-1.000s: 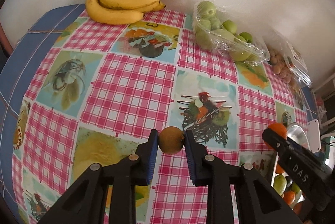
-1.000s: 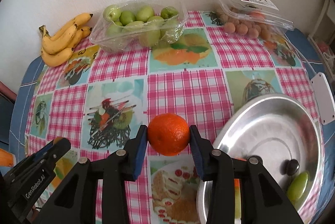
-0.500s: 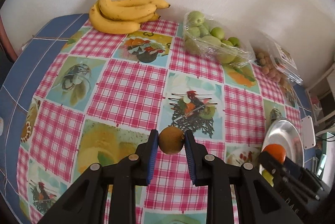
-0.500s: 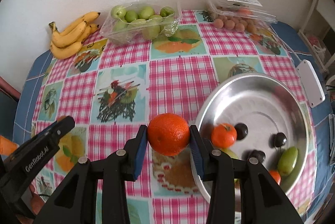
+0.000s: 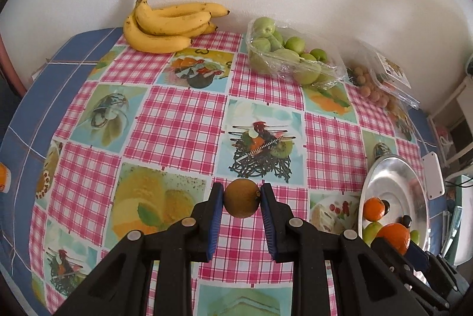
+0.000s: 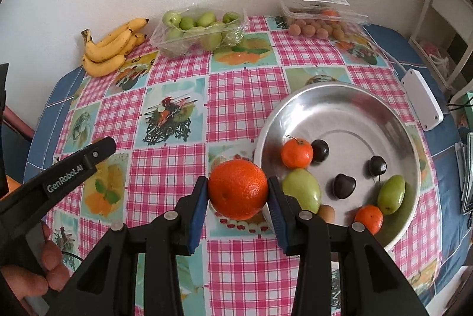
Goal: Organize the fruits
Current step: 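Carry the kiwi in the left gripper over the bowl while the right carries the orange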
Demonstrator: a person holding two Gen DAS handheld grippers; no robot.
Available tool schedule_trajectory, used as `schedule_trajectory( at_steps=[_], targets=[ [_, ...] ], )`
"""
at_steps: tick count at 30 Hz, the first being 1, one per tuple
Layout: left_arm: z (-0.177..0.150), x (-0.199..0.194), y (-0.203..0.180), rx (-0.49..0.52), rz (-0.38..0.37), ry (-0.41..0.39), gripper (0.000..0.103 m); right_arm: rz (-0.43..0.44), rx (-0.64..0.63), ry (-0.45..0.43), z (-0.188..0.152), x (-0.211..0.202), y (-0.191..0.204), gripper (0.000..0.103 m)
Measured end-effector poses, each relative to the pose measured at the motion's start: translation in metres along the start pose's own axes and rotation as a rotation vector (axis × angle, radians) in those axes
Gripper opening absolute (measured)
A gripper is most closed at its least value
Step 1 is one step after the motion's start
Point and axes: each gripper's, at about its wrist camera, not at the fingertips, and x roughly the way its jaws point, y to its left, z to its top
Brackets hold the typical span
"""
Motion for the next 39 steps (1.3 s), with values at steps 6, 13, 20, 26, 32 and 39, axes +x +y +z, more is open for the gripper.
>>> schedule_trajectory(
  at_steps=[6, 13, 20, 26, 32, 39],
  targets=[
    [-0.001, 0.003, -0.005, 0.005, 0.015, 0.006, 0.027, 0.014, 0.026, -0.003, 0.005, 0.001, -0.014, 0.041],
    [-0.004, 0.008, -0.024, 0.031, 0.016, 0.017, 0.027, 0.001, 0.067, 0.004, 0.012, 0.004, -0.037, 0.041],
    [-0.012, 0.014, -0.050, 0.081, -0.016, 0.047, 0.027, -0.008, 0.135, 0.010, 0.013, 0.005, -0.068, 0.041],
    [-0.021, 0.014, -0.078, 0.148, -0.028, 0.054, 0.027, -0.017, 0.206, 0.010, 0.010, 0.003, -0.102, 0.041],
    [-0.033, 0.014, -0.112, 0.231, -0.054, 0.066, 0.027, -0.034, 0.284, 0.005, 0.007, -0.001, -0.141, 0.041],
    [-0.050, 0.009, -0.157, 0.341, -0.106, 0.057, 0.027, -0.048, 0.348, -0.011, 0.004, -0.008, -0.175, 0.041]
  ],
)
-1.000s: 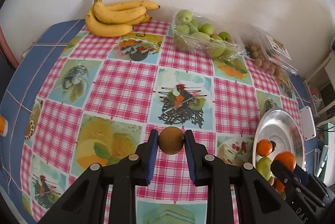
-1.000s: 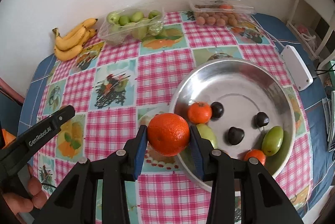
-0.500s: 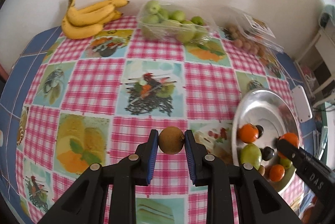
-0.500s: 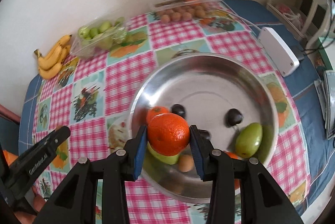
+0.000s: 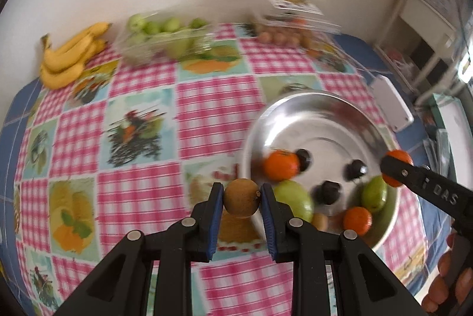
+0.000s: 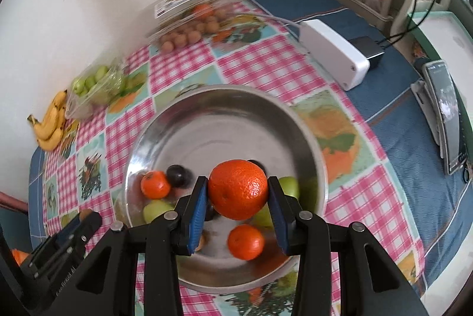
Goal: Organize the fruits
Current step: 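Carry the kiwi in the left gripper over the bowl while the right carries the orange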
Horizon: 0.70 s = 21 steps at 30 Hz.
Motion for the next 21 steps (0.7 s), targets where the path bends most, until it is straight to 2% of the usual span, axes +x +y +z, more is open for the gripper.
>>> schedule_trajectory(
  at_steps=[7, 21],
  targets=[
    [0.002, 0.011, -0.037, 0.099, -0.009, -0.015, 0.027, 0.009, 0.005, -0.003, 0.002, 0.002, -0.008, 0.042],
    [0.008, 0.029, -0.021, 0.066, 0.027, -0.023, 0.027, 0.046, -0.049, 0.027, 0.005, 0.031, 0.013, 0.042]
  ],
)
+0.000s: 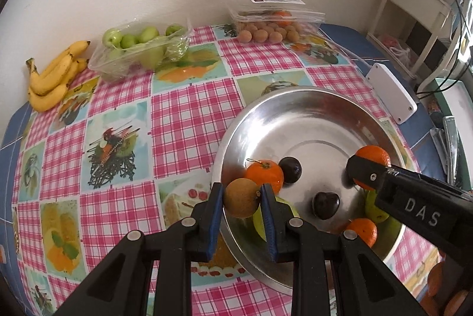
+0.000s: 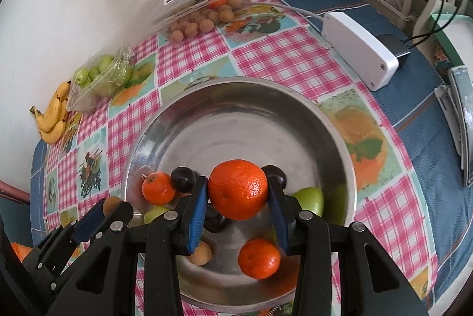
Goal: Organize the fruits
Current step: 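Carry the kiwi in the left gripper over the bowl while the right carries the orange, then open the right gripper to drop the orange while the left releases the kiwi into the bowl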
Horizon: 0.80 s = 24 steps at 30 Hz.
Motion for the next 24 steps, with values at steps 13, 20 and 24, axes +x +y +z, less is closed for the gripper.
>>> schedule_trajectory(
  at_steps=[13, 20, 24],
  targets=[
    [-0.001, 0.012, 0.003, -0.018, -0.008, 0.032, 0.027, -0.016, -0.022, 0.035, -0.001, 0.016, 0.003, 0.042],
    [-0.002, 0.016, 0.004, -0.024, -0.011, 0.049, 0.027, -0.026, -0.034, 0.049, -0.002, 0.021, 0.006, 0.042],
    [-0.002, 0.016, 0.004, -0.027, -0.012, 0.051, 0.028, -0.032, -0.041, 0.053, -0.002, 0.021, 0.007, 0.042]
  ],
)
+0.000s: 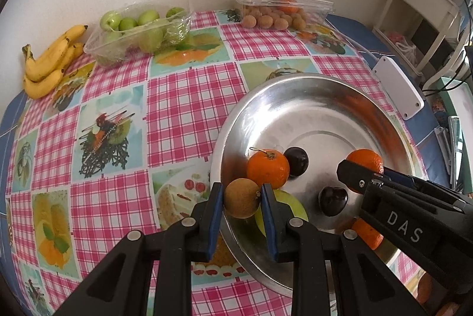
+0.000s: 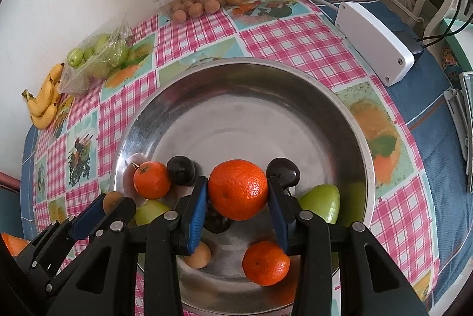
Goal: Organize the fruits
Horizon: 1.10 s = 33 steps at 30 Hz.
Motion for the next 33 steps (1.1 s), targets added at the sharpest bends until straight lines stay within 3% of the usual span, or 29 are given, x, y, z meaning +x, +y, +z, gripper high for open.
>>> schedule_trajectory(
  at_steps=[10, 14, 19, 22, 26, 31, 33],
  targets=[
    [0.000, -0.002, 0.001, -0.009, -0.008, 0.014, 0.035, -0.015, -0.011, -0.007, 0.001, -0.001, 0.003, 0.042],
    [0.001, -0.006, 0.001, -0.014, -0.016, 0.005, 0.054, -0.020, -0.014, -0.015, 0.002, -0.005, 0.003, 0.043],
    [0.003, -0.015, 0.002, -0.012, -0.010, -0.010, 0.058, -0.025, -0.014, -0.030, 0.001, -0.013, 0.003, 0.048],
    [0.001, -0.014, 0.012, -0.047, 0.027, 0.008, 0.065, -0.031, -0.022, -0.034, 0.001, -0.017, 0.004, 0.050],
    [-0.003, -0.012, 0.032, -0.105, 0.093, 0.033, 0.078, -0.037, -0.026, -0.029, -0.001, -0.018, 0.005, 0.066],
    [-0.008, -0.014, 0.055, -0.160, 0.162, 0.027, 0.100, -0.055, -0.054, -0.020, -0.006, -0.018, 0.009, 0.069],
    [-0.010, -0.016, 0.062, -0.168, 0.186, 0.018, 0.103, -0.061, -0.064, -0.020, -0.010, -0.018, 0.012, 0.074]
  ],
)
